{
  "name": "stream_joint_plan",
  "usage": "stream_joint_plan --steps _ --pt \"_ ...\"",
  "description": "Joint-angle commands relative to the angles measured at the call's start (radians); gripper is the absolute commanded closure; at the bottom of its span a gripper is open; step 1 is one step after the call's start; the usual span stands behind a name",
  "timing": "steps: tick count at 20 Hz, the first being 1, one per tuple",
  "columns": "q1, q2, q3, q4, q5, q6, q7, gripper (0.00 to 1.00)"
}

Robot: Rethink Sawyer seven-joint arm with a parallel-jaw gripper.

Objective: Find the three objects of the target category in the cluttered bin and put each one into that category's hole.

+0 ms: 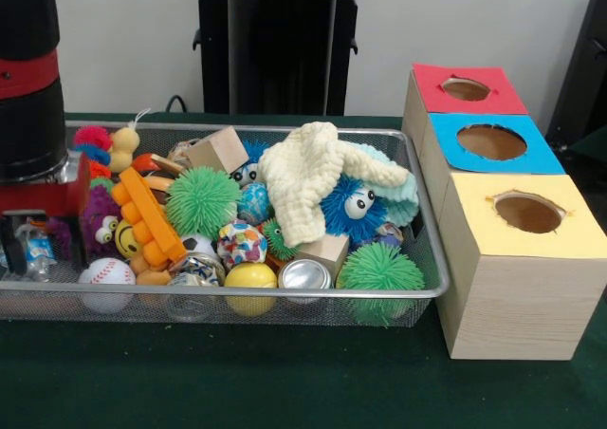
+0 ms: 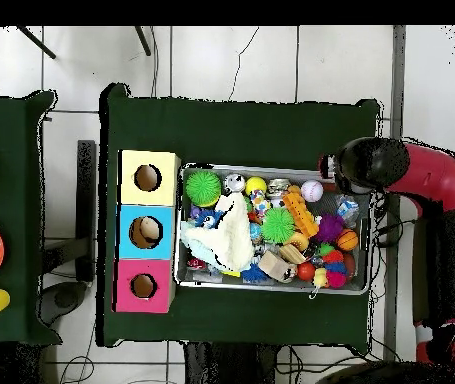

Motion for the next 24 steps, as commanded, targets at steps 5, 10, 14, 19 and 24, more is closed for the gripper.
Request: stream_joint_plan --steps 5,10,14,19,24 --pt "0.029 0.304 0.053 -0.291 -0.098 -0.004 -0.245 0.00" --pt "0.025 0.341 0.064 -0.322 -0.099 -0.015 -0.270 0.00" --pt "0.016 0.315 0.051 -0.295 -0.087 -0.006 -0.278 0.00" --pt "-0.013 0.157 0.008 -0.156 -0.062 0.034 -0.274 0.00" --pt "-0.030 0.093 0.004 -0.117 -0.053 0.075 -0.288 0.00"
